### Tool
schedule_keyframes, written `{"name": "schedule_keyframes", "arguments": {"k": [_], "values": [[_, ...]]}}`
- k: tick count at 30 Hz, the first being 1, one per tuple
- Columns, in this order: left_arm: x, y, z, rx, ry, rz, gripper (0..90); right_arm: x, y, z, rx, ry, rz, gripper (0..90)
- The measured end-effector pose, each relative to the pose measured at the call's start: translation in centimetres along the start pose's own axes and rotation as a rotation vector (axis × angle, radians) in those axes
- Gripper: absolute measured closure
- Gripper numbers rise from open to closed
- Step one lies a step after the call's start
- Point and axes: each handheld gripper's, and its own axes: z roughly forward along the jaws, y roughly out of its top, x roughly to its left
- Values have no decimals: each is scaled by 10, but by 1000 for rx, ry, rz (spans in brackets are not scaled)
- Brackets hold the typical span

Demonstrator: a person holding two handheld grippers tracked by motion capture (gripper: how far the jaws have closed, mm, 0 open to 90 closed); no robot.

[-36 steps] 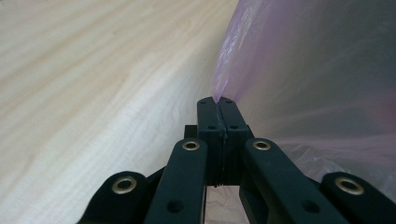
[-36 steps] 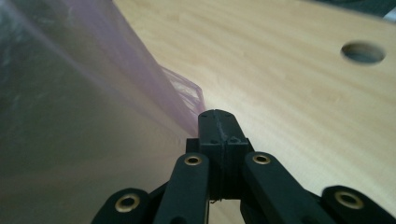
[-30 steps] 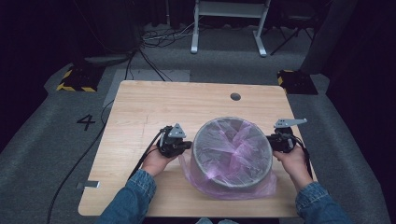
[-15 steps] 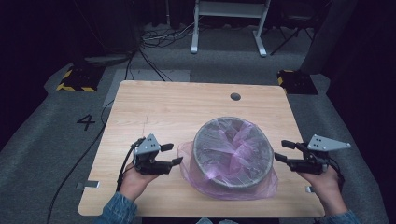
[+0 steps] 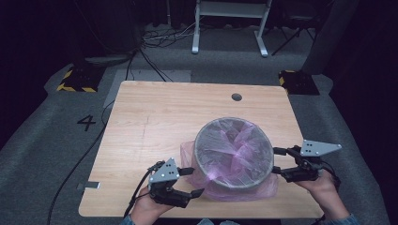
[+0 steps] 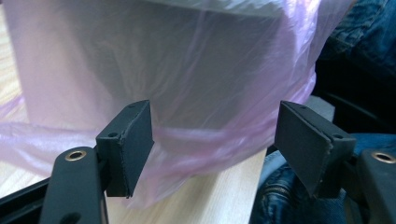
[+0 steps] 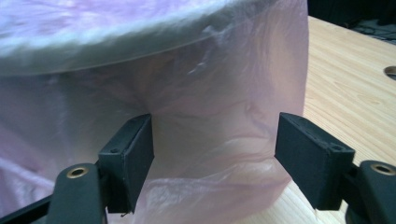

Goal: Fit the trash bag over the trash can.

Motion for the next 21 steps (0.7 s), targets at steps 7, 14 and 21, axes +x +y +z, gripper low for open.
{"name": "schedule_keyframes", "arguments": {"k": [7,14,21], "values": [[1,6,2,-3,110,28,542,-2,5,1,-19,66,-78,719],[20,-1,-2,-3,157,24,826,5,2,-1,13,51,-54,900],[40,-17,11,68,96,-44,816,5,-30,3,85,46,21,900]]}}
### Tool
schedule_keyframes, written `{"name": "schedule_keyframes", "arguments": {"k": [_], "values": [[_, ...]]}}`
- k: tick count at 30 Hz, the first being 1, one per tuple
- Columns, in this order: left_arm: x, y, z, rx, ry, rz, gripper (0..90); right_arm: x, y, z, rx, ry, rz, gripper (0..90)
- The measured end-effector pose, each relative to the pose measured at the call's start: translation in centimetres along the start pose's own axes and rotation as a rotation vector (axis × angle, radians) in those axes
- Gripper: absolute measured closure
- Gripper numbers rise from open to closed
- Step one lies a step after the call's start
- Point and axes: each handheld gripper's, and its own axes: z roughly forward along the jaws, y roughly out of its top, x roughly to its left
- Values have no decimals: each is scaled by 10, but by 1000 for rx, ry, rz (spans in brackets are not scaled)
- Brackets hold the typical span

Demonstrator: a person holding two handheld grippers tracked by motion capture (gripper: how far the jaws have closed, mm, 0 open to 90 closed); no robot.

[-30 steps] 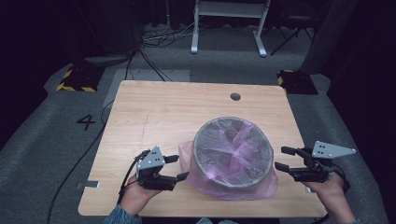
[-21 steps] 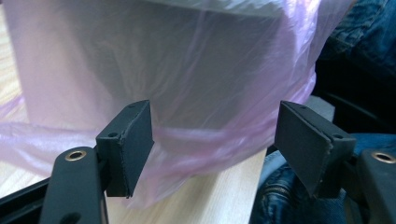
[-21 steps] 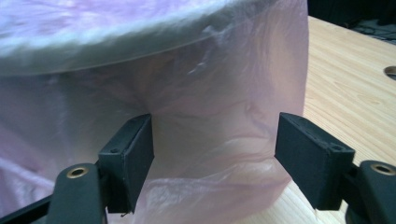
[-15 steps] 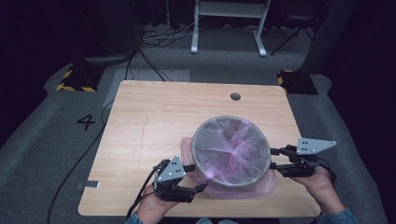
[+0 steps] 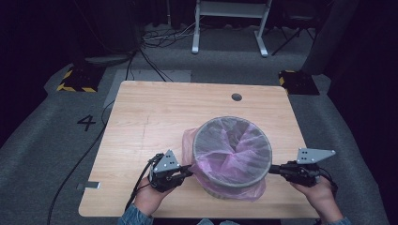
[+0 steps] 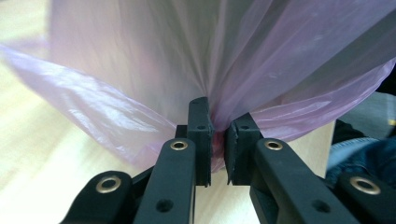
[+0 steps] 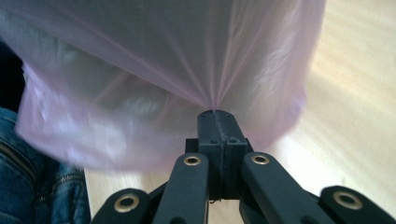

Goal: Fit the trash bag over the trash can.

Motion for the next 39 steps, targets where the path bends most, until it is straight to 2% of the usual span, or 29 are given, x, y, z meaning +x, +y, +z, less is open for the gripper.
{"name": "schedule_keyframes", "arguments": {"k": [2,6,7,9,10,11,14,15,17,18,19,21,23,24,25,27,29,30,33,35,39], "values": [[3,-4,6,28,-6,-9,811,-1,-10,3,19,-2,25,900],[9,-11,20,98,22,3,813,-2,-25,14,110,-36,37,900],[10,-13,24,112,30,3,814,-2,-28,16,120,-38,39,900],[10,-15,24,114,16,-1,817,0,-28,14,103,-33,31,898],[9,-16,23,114,12,12,824,2,-27,9,74,-32,17,770],[6,-17,21,118,8,27,829,4,-25,4,36,-37,0,601],[2,-18,15,101,-7,61,821,14,-15,-11,-48,-13,-51,404],[1,-18,13,91,-3,67,762,19,-10,-15,-75,-9,-82,359],[-1,-13,7,45,51,77,567,24,-2,-17,-89,-4,-102,305],[-2,-9,3,19,59,72,488,25,2,-15,-93,8,-105,301],[-2,-5,0,-3,46,67,446,26,6,-13,-94,23,-101,287],[-6,2,-5,-36,20,96,441,29,14,-4,-93,53,-81,241],[-12,7,-7,-36,5,138,577,33,17,2,-84,63,-92,261],[-14,9,-8,-38,6,152,641,35,19,4,-83,57,-100,317],[-15,10,-8,-40,2,164,707,36,20,5,-83,49,-106,401],[-17,12,-7,-38,-4,176,784,35,21,4,-83,11,-108,613],[-16,12,-7,-40,-14,171,816,31,21,1,-96,16,-92,828],[-16,11,-8,-41,-17,169,819,29,22,-1,-112,9,-79,894],[-14,10,-8,-40,-18,164,819,24,23,-4,-120,-3,-48,900],[-13,8,-6,-37,-24,154,821,20,21,-3,-103,-9,-27,900],[-8,3,2,-3,-30,129,832,11,9,7,-24,-28,2,900]]}}
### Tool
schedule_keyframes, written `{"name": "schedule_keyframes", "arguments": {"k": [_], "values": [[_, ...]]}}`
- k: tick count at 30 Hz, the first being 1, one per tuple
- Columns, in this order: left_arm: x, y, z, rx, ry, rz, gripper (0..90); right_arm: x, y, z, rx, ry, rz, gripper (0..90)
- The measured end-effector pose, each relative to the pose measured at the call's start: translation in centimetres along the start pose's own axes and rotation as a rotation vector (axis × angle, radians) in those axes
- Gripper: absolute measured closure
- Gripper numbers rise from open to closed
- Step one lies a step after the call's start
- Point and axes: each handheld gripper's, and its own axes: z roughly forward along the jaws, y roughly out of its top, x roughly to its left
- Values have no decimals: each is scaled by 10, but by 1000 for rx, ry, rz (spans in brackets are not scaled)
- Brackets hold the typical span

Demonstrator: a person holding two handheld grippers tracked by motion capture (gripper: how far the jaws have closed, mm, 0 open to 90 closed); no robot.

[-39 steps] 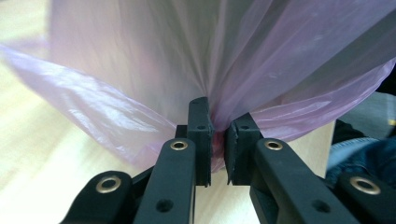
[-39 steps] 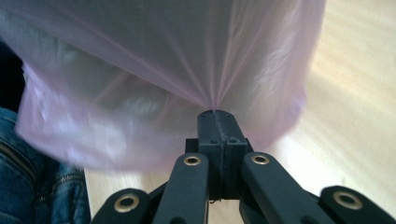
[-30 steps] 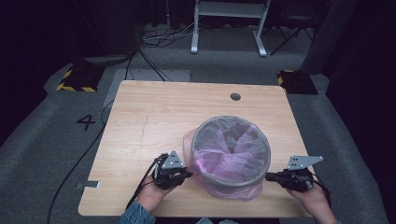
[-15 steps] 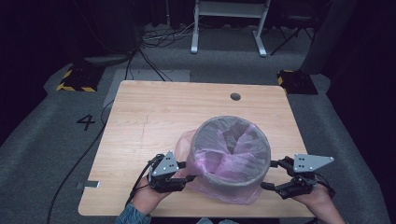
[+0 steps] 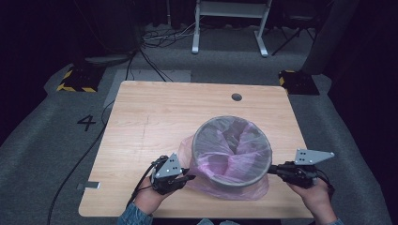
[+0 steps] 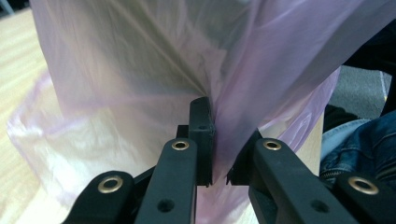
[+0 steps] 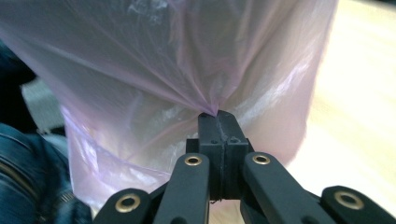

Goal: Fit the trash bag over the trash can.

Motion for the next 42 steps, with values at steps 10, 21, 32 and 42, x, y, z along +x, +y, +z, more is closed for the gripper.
{"name": "schedule_keyframes", "arguments": {"k": [10,21,32,42], "values": [[24,-26,28,149,6,-112,866,-8,-24,44,168,-10,36,900],[21,-38,21,171,-38,-119,590,-4,-33,21,146,-61,77,895],[7,-6,-29,-107,-77,-51,546,10,-4,-6,-66,33,-89,702],[30,-8,-25,-77,26,-100,812,-18,9,12,23,-35,-14,900]]}}
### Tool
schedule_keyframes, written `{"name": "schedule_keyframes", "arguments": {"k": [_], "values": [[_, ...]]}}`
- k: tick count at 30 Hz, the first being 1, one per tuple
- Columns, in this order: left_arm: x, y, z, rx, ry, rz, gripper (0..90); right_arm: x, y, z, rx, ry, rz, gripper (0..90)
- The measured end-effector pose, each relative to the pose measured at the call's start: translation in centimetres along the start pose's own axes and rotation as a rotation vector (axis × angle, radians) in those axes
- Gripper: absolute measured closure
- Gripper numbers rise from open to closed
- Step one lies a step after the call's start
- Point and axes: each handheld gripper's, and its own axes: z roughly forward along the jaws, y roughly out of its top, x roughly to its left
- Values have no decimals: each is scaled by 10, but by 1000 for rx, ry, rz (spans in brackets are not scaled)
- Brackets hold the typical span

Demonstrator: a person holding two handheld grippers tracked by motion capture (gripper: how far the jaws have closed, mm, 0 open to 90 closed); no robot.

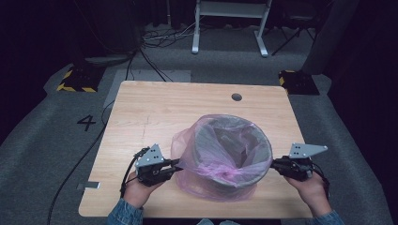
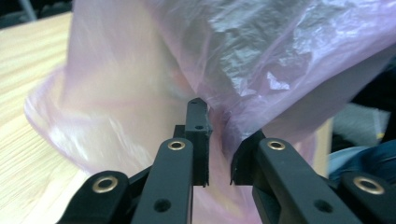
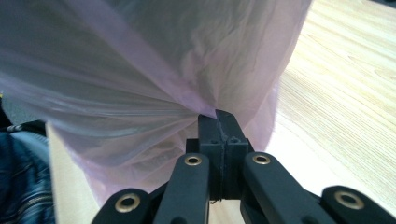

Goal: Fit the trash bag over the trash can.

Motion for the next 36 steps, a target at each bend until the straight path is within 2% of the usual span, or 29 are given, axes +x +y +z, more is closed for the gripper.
{"name": "schedule_keyframes", "arguments": {"k": [3,5,7,9,11,13,17,20,21,22,23,24,26,28,30,32,33,34,35,36], "values": [[3,-5,15,61,-10,-10,813,-9,-1,13,28,-20,14,900],[3,-10,28,125,-29,-18,835,-11,-5,23,60,-9,26,900],[0,-13,37,186,-30,-7,846,-9,-8,31,97,2,31,900],[-1,-17,42,236,-30,14,868,-5,-10,36,134,-7,8,900],[-3,-20,43,251,-33,24,871,-3,-12,37,156,-10,4,900],[-2,-22,37,238,-33,20,883,-4,-17,36,173,-3,18,900],[3,-30,20,189,-51,-23,886,-3,-28,31,181,-1,40,900],[0,-33,4,129,-78,9,873,-1,-36,23,174,0,60,900],[-2,-32,-1,129,-60,3,797,0,-38,20,174,-10,63,900],[-3,-30,-4,123,-54,-2,660,2,-39,16,163,-42,64,874],[-6,-27,-11,94,-46,-9,541,3,-39,12,139,-68,59,736],[-10,-23,-17,68,-48,0,468,6,-38,6,88,-102,52,612],[-21,-15,-25,24,-46,53,440,14,-36,-6,5,-85,34,445],[-34,-4,-26,3,-34,115,435,26,-34,-15,-55,-70,2,368],[-41,6,-19,-8,-15,149,438,43,-29,-18,-88,-39,-41,322],[-41,14,-9,-18,-16,148,480,56,-22,-12,-73,-18,-74,308],[-39,16,-5,-16,-23,139,475,63,-18,-7,-58,-25,-86,325],[-38,19,-1,-17,-25,129,482,66,-15,-4,-53,-33,-92,380],[-37,21,1,-16,-17,129,544,70,-13,-1,-45,-50,-97,469],[-36,22,2,-23,-20,126,633,71,-11,1,-18,-75,-99,669]]}}
